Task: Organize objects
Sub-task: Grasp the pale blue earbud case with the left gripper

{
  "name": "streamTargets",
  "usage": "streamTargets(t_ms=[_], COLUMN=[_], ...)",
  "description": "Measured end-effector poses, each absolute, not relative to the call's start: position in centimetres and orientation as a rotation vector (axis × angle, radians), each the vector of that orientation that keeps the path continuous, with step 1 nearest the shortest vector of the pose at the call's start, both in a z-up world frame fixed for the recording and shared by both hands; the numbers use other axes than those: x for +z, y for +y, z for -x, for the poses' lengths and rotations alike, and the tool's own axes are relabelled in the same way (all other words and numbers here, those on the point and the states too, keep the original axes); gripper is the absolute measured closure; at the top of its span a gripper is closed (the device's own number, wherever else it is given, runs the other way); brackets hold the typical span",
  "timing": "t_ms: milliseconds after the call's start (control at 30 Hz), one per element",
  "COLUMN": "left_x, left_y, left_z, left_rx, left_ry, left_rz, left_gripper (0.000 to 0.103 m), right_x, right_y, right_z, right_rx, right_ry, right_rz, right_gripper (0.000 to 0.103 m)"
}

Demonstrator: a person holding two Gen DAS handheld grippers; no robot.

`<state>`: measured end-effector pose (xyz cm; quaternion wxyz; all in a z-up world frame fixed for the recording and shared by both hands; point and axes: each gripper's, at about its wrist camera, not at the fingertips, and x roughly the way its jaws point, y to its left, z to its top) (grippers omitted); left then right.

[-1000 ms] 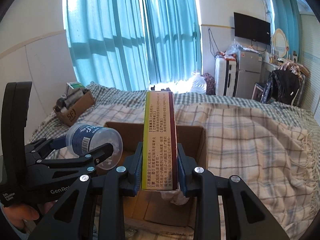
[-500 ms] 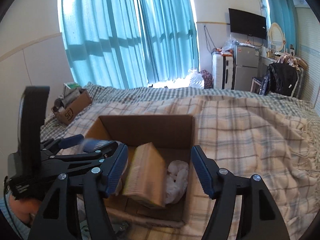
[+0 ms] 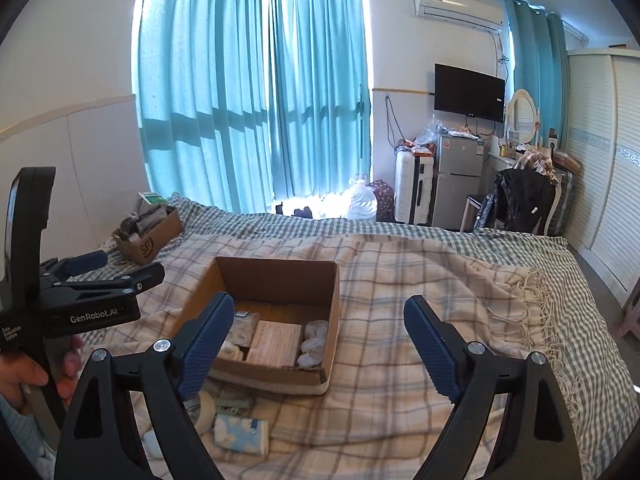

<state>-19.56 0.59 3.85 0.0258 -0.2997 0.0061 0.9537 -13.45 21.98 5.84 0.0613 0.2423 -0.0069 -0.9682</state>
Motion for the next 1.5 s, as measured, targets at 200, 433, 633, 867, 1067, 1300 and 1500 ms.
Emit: streamTargets(t_ms=[200,433,633,867,1067,1300,1500], left_x=[3.2,-1.3,-7.9,-14.8,-18.3,-19.9,-19.3], left_y=[-0.9,-2.8,-3.8,-4.2,-5.3,-2.8,-3.3], left_z=[14.0,10.3,9.8,9.3,11.1,11.6,10.9], left_rx=[2.984,3.030,3.015,2.949,2.858,2.764,2.758], left_ry=[0.013,-0.055,-0.098,-0.187,-0.337,-0.181,-0.247], left_rz=[0.912,0.962,1.147,1.339,1.556,1.615,1.588], left_gripper=[0.000,0.000,0.000,0.000,0.000,0.033,0.045], right_x=[5.8,2.1,-3.7,-9.0,-11.3,-12.9,-13.6], right_y=[20.5,19.0,17.4,17.1,16.9,16.7,16.2], right_z=[9.1,6.7,7.2,8.8,10.2,11.4,11.9], right_rx=[-2.904,-2.885,-2.879,-2.835,-2.808,-2.795,-2.791], right_ry=[0.003,-0.010,0.089,0.030,0.030,0.033,0.059], right_rz=[-0.729,-0.753,-0.852,-1.001,-1.095,-1.175,-1.206], right_gripper=[0.010,0.000,0.000,0.000,0.000,0.000,0.000])
